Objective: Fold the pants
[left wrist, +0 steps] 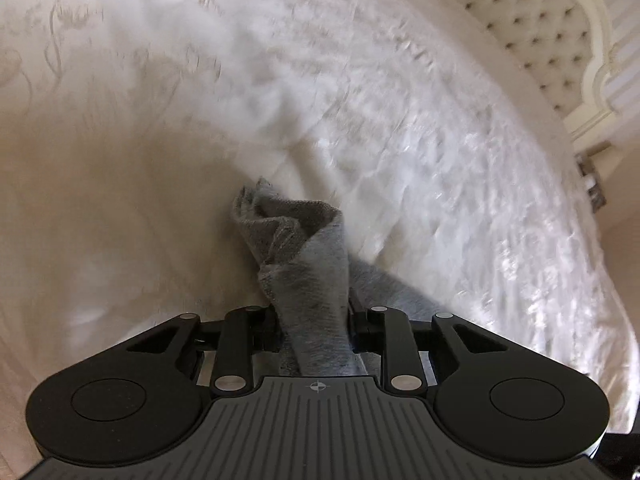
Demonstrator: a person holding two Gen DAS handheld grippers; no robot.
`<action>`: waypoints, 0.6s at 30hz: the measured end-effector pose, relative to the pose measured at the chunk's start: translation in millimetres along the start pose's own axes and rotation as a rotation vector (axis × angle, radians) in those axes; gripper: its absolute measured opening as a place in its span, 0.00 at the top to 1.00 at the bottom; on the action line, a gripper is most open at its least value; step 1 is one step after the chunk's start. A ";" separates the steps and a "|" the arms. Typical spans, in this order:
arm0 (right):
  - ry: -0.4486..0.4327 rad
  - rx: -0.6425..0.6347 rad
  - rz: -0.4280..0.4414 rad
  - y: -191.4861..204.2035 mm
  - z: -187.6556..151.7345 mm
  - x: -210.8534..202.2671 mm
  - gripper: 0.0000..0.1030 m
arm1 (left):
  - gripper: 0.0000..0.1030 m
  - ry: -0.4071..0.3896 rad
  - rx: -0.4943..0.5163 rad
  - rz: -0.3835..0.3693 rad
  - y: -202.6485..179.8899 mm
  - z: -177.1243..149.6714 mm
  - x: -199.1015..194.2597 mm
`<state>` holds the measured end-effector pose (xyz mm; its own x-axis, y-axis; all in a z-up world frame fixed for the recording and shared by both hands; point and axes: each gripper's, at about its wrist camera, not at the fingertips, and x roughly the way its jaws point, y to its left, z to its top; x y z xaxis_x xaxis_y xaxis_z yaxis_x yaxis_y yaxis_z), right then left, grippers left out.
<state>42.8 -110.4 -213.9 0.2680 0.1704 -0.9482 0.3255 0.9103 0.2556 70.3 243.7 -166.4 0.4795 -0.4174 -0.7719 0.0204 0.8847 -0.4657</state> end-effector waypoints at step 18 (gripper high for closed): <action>-0.027 0.015 0.169 -50.9 -23.0 -28.2 0.78 | 0.82 -0.249 0.300 -0.184 -139.6 -27.1 -97.2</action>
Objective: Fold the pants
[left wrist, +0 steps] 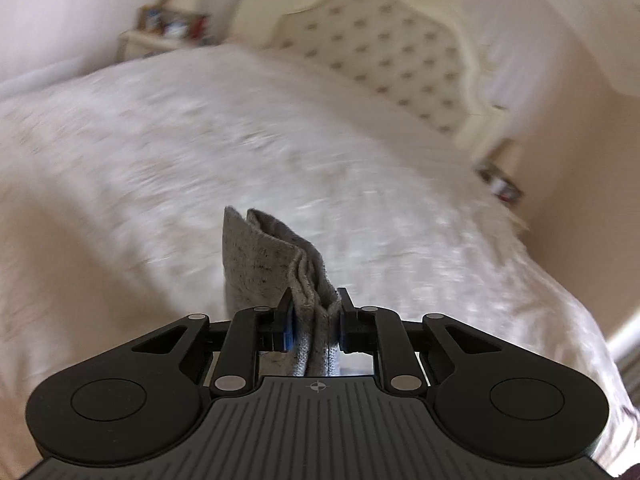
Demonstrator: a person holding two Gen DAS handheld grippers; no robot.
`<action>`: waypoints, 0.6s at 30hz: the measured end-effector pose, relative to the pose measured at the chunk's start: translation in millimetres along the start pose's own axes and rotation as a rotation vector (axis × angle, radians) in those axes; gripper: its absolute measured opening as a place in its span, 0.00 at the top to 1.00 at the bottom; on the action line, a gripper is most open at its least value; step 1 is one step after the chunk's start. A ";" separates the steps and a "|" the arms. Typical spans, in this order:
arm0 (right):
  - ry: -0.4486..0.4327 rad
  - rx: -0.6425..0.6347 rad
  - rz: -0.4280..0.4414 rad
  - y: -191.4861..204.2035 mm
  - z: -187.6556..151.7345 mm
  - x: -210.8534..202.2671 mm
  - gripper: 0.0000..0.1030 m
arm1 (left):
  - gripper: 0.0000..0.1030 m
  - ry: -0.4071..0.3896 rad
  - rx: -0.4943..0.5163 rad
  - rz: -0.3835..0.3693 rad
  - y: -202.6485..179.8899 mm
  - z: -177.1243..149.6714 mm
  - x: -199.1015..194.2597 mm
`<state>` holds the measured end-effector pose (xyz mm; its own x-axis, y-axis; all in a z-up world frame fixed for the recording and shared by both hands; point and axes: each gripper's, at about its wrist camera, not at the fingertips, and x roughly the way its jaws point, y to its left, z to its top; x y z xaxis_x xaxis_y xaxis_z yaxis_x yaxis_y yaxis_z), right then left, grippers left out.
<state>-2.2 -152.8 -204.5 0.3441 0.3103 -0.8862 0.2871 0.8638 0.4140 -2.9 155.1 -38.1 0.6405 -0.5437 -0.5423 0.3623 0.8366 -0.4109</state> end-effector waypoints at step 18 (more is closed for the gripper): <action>-0.095 0.112 0.046 -162.4 -10.9 -104.2 0.52 | 0.77 0.256 0.182 -0.114 -151.6 -99.7 98.0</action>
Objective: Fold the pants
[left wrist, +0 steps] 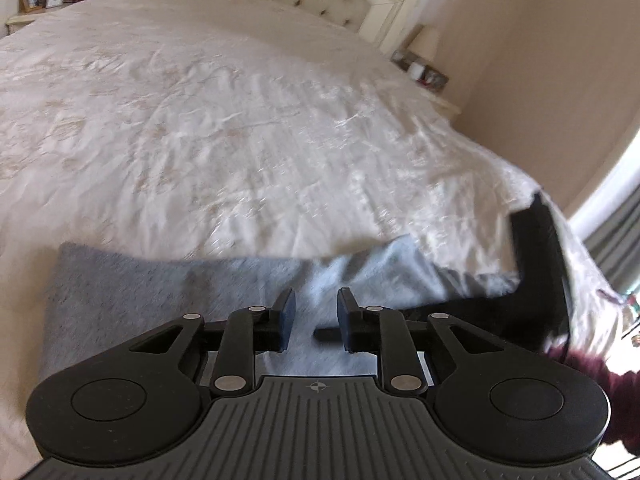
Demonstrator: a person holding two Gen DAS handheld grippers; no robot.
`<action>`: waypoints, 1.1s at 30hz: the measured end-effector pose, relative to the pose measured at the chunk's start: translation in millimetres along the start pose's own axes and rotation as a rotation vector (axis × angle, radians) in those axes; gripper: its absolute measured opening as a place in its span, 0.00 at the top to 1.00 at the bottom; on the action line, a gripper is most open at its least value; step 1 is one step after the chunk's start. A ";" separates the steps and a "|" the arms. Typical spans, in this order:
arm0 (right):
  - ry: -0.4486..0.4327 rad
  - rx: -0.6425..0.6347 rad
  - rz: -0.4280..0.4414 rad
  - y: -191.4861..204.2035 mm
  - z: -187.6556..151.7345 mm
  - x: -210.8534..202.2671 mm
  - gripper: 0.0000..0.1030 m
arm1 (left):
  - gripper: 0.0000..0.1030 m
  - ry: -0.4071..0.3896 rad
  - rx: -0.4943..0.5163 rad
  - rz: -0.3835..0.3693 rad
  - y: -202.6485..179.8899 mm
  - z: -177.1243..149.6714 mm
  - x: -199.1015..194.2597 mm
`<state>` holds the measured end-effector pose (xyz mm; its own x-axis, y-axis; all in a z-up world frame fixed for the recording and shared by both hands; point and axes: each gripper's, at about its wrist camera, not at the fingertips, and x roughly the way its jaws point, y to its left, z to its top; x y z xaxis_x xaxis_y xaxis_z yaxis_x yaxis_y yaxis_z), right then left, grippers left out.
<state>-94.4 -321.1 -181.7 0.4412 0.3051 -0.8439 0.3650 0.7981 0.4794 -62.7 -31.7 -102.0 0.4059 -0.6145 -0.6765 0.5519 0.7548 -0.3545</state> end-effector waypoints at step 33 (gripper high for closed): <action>0.031 -0.088 0.353 93.2 61.4 -19.3 0.84 | 0.75 0.169 -0.002 0.184 38.6 -47.7 -5.8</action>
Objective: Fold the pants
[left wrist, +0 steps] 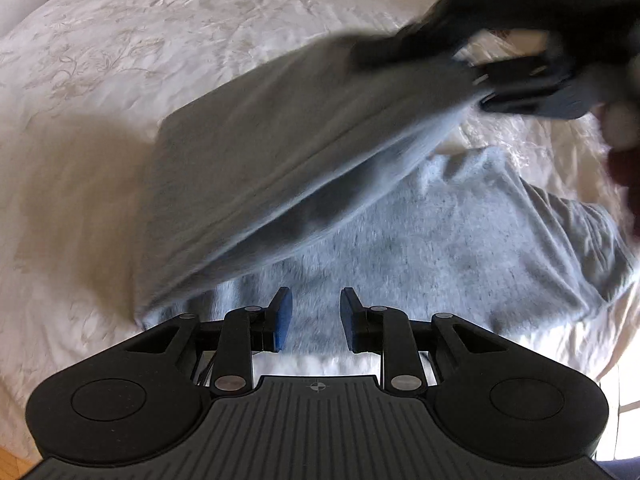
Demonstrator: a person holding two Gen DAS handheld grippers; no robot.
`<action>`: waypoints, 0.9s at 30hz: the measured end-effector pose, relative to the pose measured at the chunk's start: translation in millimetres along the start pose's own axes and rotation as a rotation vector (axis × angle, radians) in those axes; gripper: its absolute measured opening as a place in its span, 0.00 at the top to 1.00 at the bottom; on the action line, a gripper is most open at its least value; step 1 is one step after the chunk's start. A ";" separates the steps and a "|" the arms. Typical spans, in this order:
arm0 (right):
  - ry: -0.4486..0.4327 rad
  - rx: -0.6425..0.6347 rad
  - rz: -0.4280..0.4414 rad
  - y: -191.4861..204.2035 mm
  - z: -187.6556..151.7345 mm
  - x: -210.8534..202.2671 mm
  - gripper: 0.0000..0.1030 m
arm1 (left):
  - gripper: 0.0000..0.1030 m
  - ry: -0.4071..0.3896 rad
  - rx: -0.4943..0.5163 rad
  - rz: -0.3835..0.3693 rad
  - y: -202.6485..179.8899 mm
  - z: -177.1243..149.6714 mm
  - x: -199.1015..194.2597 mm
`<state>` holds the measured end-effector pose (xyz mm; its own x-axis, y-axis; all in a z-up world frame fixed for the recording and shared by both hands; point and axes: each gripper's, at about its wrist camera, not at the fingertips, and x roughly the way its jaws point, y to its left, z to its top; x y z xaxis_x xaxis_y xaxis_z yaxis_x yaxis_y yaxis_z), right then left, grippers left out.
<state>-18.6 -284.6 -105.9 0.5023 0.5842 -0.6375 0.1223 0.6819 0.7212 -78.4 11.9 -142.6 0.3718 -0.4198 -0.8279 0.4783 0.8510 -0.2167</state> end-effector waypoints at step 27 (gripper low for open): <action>0.026 0.068 -0.376 -129.8 -64.3 -62.4 0.84 | 0.74 -0.004 0.029 -0.057 -7.2 22.4 -21.6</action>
<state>-120.8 -381.2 -177.2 0.3901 0.3101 -0.8670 0.3510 0.8204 0.4514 -72.1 7.9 -111.5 0.3469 -0.4687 -0.8124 0.5214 0.8164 -0.2483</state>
